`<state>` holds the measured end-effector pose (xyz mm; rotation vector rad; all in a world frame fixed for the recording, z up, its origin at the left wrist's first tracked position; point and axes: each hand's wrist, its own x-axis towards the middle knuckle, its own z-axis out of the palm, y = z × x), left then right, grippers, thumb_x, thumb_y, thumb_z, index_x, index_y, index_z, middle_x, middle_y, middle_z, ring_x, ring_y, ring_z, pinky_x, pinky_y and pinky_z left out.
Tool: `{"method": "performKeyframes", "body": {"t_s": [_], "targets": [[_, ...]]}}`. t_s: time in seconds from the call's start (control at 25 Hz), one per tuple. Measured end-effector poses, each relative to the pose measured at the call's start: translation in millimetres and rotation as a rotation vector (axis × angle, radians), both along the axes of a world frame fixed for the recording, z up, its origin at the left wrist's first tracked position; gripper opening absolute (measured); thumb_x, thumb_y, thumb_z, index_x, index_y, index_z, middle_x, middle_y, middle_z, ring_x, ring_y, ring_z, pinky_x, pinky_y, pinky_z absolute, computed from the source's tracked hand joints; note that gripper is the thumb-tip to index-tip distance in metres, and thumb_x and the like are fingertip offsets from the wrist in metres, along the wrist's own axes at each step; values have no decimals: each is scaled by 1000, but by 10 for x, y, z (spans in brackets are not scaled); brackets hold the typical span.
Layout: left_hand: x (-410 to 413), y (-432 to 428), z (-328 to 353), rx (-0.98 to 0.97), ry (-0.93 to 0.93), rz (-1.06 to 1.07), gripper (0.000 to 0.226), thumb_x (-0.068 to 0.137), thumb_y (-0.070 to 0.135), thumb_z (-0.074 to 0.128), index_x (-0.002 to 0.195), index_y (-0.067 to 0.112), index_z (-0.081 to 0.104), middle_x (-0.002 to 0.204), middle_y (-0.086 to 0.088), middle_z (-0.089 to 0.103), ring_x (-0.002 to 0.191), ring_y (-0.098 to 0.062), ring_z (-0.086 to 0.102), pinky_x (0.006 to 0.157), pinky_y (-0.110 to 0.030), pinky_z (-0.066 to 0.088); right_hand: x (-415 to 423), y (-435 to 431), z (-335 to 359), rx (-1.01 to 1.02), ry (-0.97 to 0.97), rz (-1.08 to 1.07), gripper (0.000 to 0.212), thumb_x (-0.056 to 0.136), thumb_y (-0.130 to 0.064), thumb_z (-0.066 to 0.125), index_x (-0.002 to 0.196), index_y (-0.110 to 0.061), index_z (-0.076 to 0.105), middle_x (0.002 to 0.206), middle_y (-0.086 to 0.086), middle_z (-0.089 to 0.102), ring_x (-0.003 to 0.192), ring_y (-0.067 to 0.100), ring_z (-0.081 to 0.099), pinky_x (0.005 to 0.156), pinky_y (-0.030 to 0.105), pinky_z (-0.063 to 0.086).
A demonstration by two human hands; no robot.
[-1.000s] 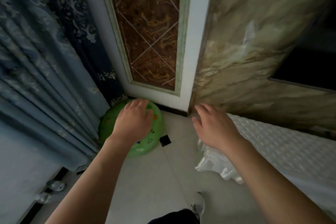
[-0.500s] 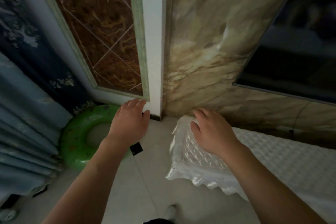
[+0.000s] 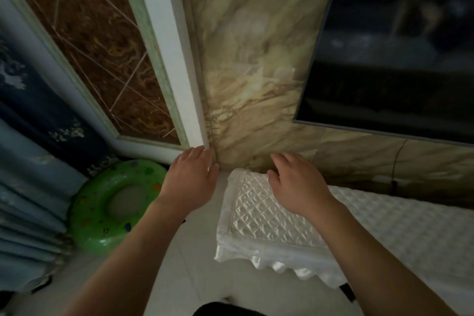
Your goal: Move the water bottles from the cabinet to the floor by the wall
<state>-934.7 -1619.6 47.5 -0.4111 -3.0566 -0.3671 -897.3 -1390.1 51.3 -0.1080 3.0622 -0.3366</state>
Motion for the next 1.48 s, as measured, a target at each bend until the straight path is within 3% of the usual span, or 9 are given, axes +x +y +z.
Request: {"method": "performKeyframes", "body": {"t_s": [0.36, 0.64, 1.48], "targets": [[870, 1678, -38, 0, -31, -26, 38, 94, 39, 38, 118, 16, 57, 116, -4, 62, 110, -28, 57, 93, -42, 47, 986, 1687, 6, -6, -28, 10, 51, 103, -38, 29, 147, -13, 34, 150, 5, 40, 137, 23, 36, 113, 35, 28], [1183, 2786, -104, 4, -46, -118, 49, 96, 42, 37, 137, 18, 48, 138, -5, 54, 125, -29, 50, 104, -44, 41, 1504, 2796, -19, 24, -22, -78, 51, 102, -39, 30, 146, -14, 36, 147, 5, 42, 135, 23, 37, 113, 36, 29], [753, 6262, -309, -10, -85, -167, 49, 98, 40, 42, 141, 18, 44, 144, -5, 48, 134, -25, 41, 108, -42, 35, 1152, 6224, -420, 6, -95, -175, 51, 100, -42, 31, 145, -19, 37, 145, 3, 45, 133, 23, 40, 110, 40, 35]]}}
